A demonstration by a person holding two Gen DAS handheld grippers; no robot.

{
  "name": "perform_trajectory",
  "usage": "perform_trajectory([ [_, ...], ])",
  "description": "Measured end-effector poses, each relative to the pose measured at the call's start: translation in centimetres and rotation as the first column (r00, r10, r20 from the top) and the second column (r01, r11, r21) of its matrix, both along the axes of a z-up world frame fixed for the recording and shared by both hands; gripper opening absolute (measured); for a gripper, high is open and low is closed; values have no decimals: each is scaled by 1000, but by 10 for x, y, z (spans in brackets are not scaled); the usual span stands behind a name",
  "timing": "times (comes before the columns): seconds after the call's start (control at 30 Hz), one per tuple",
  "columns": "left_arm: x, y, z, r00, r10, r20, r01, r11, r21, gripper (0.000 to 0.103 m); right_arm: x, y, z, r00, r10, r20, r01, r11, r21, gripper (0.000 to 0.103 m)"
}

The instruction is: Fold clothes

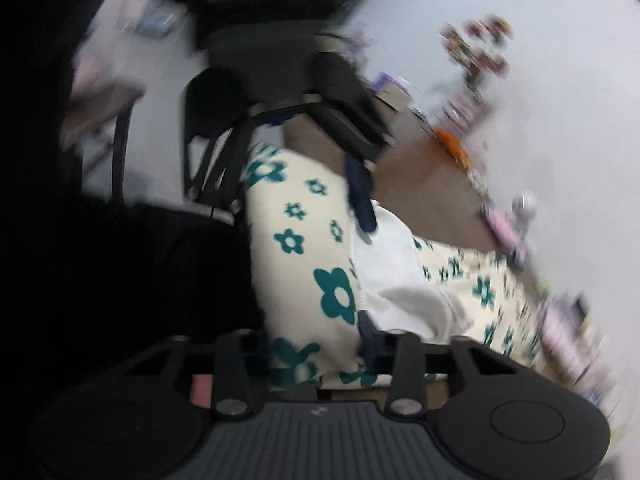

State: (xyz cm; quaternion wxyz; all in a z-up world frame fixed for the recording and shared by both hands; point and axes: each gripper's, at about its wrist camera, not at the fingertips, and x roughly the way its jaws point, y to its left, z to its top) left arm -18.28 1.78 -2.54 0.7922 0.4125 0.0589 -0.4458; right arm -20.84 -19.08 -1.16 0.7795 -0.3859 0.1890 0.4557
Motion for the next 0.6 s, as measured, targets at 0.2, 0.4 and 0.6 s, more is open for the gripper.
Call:
perform_trajectory([
  [0.2,-1,1,9,997,-1,-72,1,1000,-5,46,19,-25,23,953,-1,-303,48,988,149,20],
  [0.4,27,1,36,913,5,-407,-44,995,-88,30,34,-49,39,886,-8,-464,146,954,262,26],
  [0.6,66,9,47,762,3,-648,-122,983,-138,27,13,-61,35,953,-56,-296,146,945,291,77],
])
